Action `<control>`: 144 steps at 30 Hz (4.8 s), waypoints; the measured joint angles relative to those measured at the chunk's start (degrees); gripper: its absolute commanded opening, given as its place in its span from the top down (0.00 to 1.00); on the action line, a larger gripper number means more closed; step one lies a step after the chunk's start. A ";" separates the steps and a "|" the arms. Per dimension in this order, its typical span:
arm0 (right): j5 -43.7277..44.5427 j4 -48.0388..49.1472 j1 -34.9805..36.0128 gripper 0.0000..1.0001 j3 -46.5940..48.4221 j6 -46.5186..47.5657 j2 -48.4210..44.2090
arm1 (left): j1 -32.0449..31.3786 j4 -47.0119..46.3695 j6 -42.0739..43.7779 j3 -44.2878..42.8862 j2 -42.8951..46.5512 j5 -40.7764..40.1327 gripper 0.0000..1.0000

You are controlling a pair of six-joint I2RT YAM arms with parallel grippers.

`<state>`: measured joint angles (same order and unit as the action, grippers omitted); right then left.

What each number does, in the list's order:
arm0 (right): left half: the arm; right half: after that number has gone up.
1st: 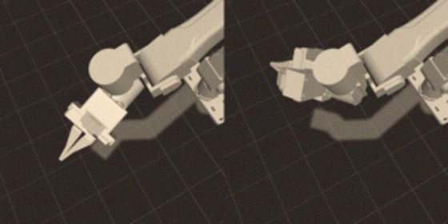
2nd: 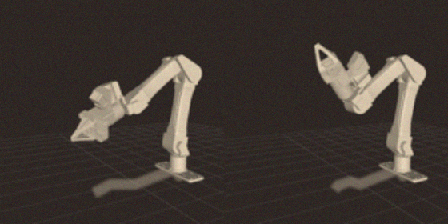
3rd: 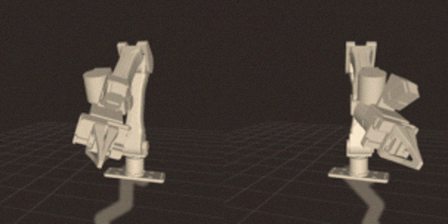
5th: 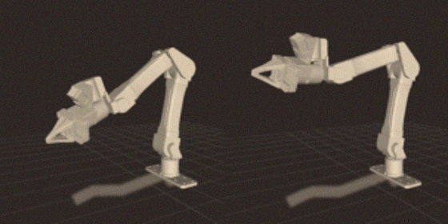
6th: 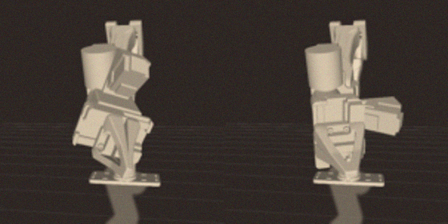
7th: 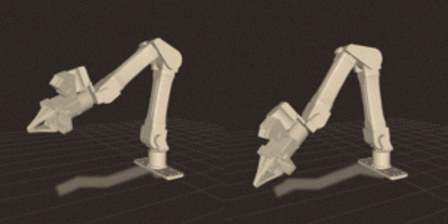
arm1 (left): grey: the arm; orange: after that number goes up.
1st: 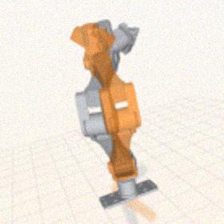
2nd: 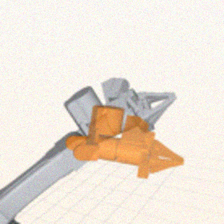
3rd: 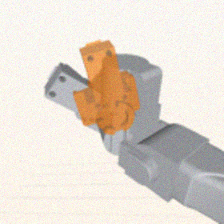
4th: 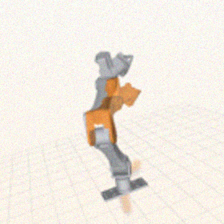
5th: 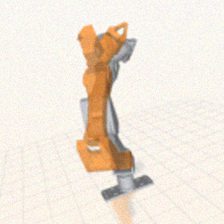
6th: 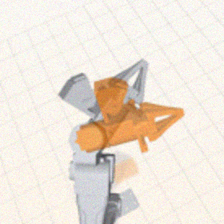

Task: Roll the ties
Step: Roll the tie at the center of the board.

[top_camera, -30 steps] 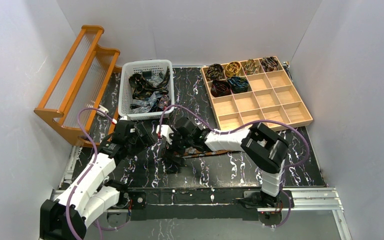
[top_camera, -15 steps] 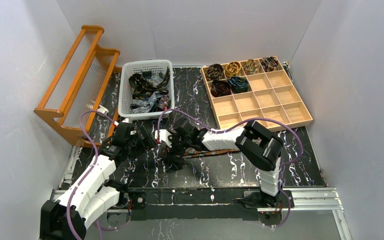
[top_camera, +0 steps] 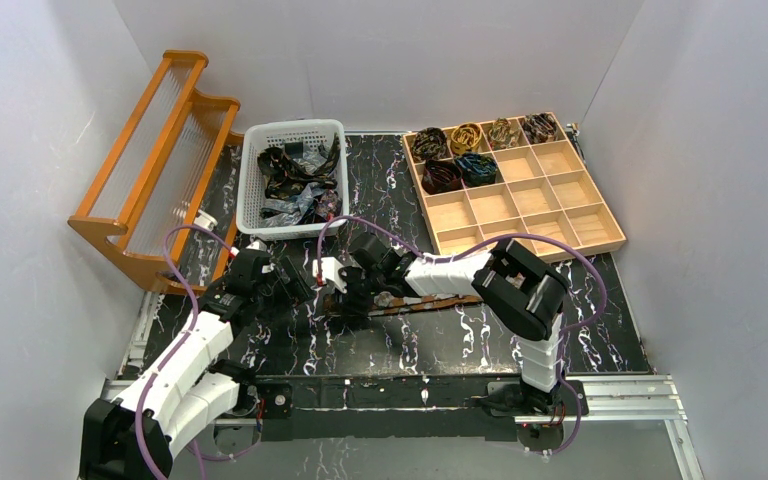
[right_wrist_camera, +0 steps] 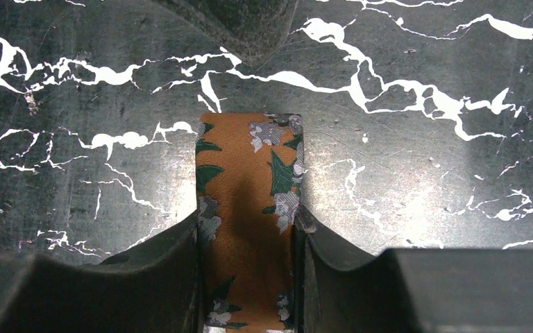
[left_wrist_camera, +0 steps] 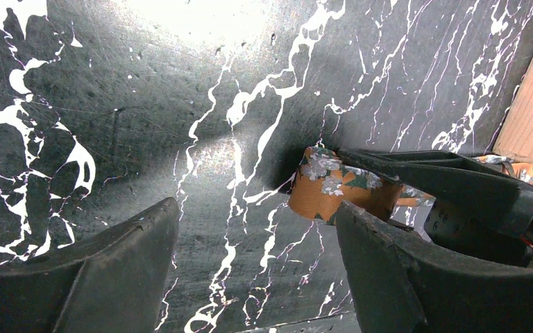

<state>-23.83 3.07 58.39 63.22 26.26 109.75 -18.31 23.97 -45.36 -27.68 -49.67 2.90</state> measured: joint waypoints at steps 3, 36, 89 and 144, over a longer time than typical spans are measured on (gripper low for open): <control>-0.26 0.02 -0.04 0.53 0.00 -0.85 0.00 | 0.00 -0.04 0.00 0.00 0.00 0.11 0.19; 23.06 4.72 0.87 0.22 -13.55 -64.22 -24.06 | 0.11 -4.50 -1.42 1.40 3.06 1.11 0.18; 13.05 -3.23 0.81 0.91 -2.36 -77.53 -4.15 | 0.13 -6.27 0.00 3.50 2.10 6.69 0.59; 6.56 -2.54 -8.81 0.72 -11.76 -77.18 -10.88 | 0.13 -22.45 2.05 9.22 -7.17 18.93 0.50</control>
<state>-17.28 0.54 49.58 51.46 -50.92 98.87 -18.17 1.52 -43.31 -18.46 -56.84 21.82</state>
